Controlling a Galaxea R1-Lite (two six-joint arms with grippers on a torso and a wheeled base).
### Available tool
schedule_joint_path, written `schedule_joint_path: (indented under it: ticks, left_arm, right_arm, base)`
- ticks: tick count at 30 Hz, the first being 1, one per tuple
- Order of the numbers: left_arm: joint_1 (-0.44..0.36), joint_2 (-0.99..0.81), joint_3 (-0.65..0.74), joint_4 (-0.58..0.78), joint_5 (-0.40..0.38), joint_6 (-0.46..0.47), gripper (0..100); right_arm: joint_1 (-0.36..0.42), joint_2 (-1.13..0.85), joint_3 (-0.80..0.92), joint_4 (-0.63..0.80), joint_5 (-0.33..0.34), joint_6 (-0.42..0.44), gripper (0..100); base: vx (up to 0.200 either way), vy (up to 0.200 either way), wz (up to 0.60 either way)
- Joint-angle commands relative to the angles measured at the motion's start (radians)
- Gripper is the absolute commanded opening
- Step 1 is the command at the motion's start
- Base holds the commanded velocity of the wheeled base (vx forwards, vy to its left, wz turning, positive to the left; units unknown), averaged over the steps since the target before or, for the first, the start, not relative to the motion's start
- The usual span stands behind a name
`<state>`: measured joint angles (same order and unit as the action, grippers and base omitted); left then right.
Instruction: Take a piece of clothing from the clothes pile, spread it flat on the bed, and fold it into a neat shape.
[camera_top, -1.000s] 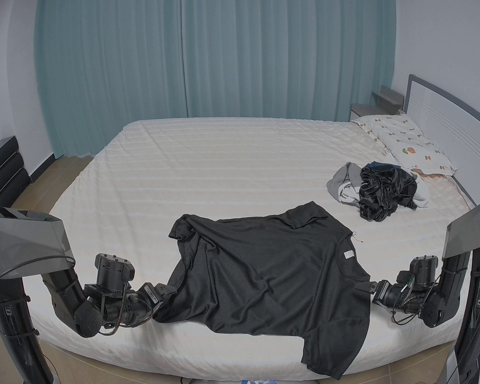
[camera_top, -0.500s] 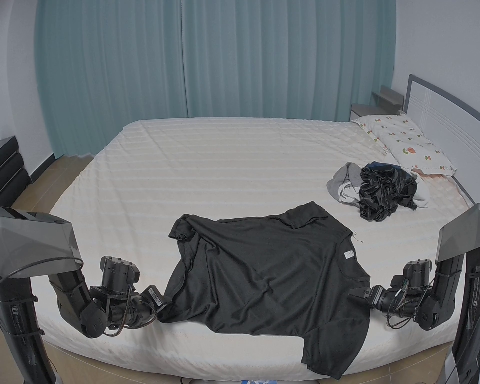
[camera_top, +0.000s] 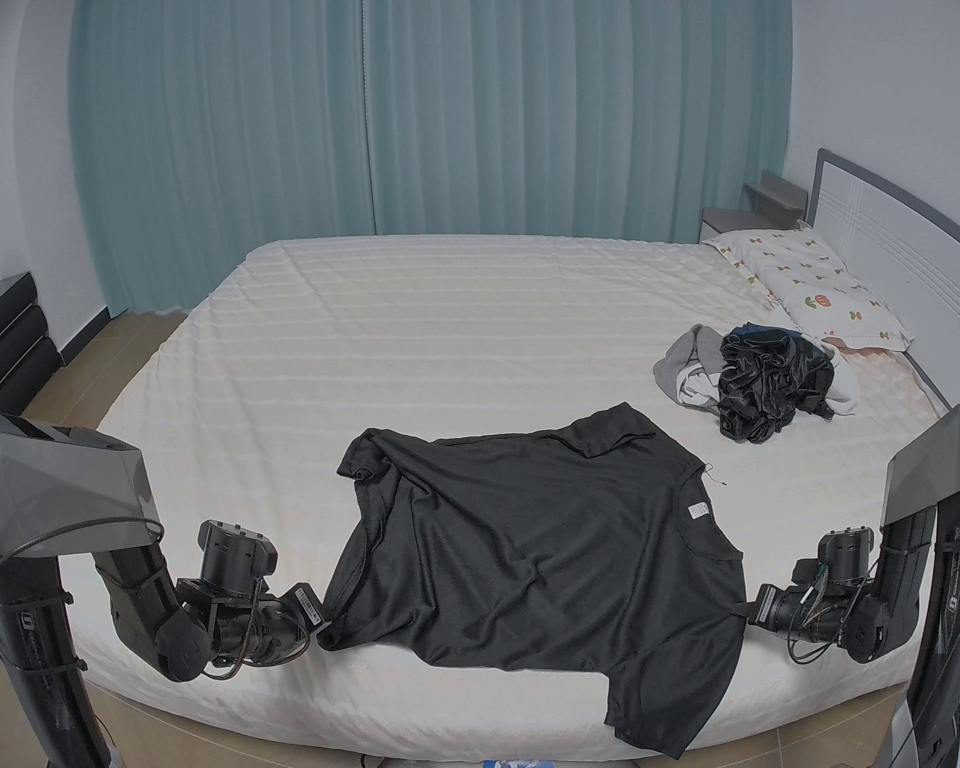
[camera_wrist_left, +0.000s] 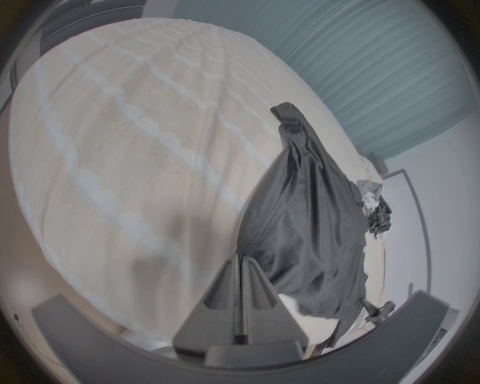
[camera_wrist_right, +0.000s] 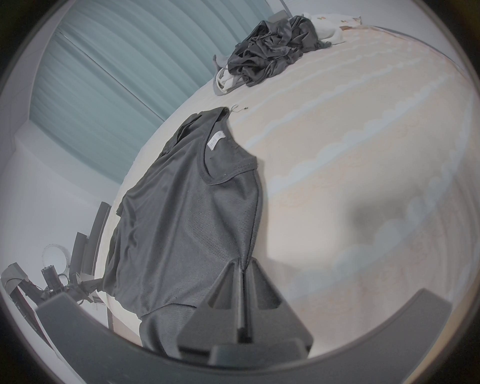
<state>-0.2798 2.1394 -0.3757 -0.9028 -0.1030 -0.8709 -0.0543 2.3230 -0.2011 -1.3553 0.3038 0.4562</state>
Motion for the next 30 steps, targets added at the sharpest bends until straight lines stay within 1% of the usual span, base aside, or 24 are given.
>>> schedule_joint_path:
  ticks: [1, 3, 6, 10, 11, 12, 13, 16, 17, 18, 20, 21, 22, 24, 25, 27, 30]
  left_arm:
    - [0.002, -0.047, 0.005, 0.068, 0.000, 0.041, 0]
    - [0.002, -0.085, -0.009, 0.147, 0.000, 0.047, 0]
    - [0.002, -0.116, -0.018, 0.206, 0.000, 0.052, 0]
    - [0.001, -0.153, -0.025, 0.309, -0.001, 0.099, 0]
    - [0.001, -0.153, -0.025, 0.309, -0.001, 0.099, 0]
    - [-0.001, -0.170, -0.029, 0.366, -0.001, 0.116, 0]
    - [-0.001, -0.173, -0.031, 0.378, -0.001, 0.118, 0]
    - [-0.001, -0.196, -0.058, 0.492, -0.001, 0.138, 0]
    - [-0.001, -0.197, -0.061, 0.502, -0.001, 0.141, 0]
    - [-0.001, -0.208, -0.074, 0.565, -0.001, 0.158, 0]
    - [-0.001, -0.222, -0.089, 0.621, -0.003, 0.174, 0]
    - [-0.001, -0.231, -0.094, 0.654, -0.006, 0.187, 0]
    - [-0.002, -0.233, -0.094, 0.662, -0.007, 0.190, 0]
    - [-0.001, -0.226, -0.097, 0.680, -0.011, 0.204, 0]
    - [-0.001, -0.222, -0.094, 0.680, -0.011, 0.205, 0]
    - [-0.002, -0.219, -0.086, 0.682, -0.011, 0.217, 0]
    - [-0.009, -0.216, -0.075, 0.683, -0.012, 0.245, 0]
  right_arm:
    - [-0.044, -0.051, 0.009, 0.005, 0.003, -0.017, 0]
    - [-0.067, -0.076, 0.015, 0.012, 0.012, -0.045, 0]
    - [-0.096, -0.077, 0.012, 0.027, 0.021, -0.086, 0]
    - [-0.153, -0.079, 0.003, 0.044, 0.029, -0.151, 0]
    - [-0.153, -0.079, 0.003, 0.044, 0.029, -0.151, 0]
    - [-0.176, -0.080, 0.003, 0.055, 0.057, -0.180, 0]
    - [-0.180, -0.080, 0.002, 0.056, 0.063, -0.183, 0]
    - [-0.207, -0.103, -0.021, 0.088, 0.070, -0.195, 0]
    - [-0.208, -0.106, -0.024, 0.096, 0.070, -0.195, 0]
    - [-0.217, -0.136, -0.040, 0.142, 0.074, -0.195, 0]
    - [-0.219, -0.172, -0.054, 0.208, 0.078, -0.202, 0]
    - [-0.219, -0.201, -0.058, 0.272, 0.092, -0.217, 0]
    - [-0.219, -0.211, -0.060, 0.294, 0.100, -0.228, 0]
    - [-0.222, -0.238, -0.074, 0.394, 0.146, -0.298, 0]
    - [-0.228, -0.238, -0.081, 0.418, 0.152, -0.323, 0]
    - [-0.245, -0.223, -0.098, 0.440, 0.153, -0.346, 0]
    - [-0.265, -0.191, -0.116, 0.443, 0.153, -0.353, 0]
  base:
    - [0.000, 0.000, 0.00]
    - [0.000, 0.000, 0.00]
    - [0.000, 0.000, 0.00]
    - [0.000, 0.000, 0.00]
    - [0.000, 0.000, 0.00]
    - [0.000, 0.000, 0.00]
    - [0.000, 0.000, 0.00]
    - [0.000, 0.000, 0.00]
    - [0.000, 0.000, 0.00]
    - [0.000, 0.000, 0.00]
    - [0.000, 0.000, 0.00]
    - [0.000, 0.000, 0.00]
    - [0.000, 0.000, 0.00]
    - [0.000, 0.000, 0.00]
    - [0.000, 0.000, 0.00]
    - [0.000, 0.000, 0.00]
    - [0.000, 0.000, 0.00]
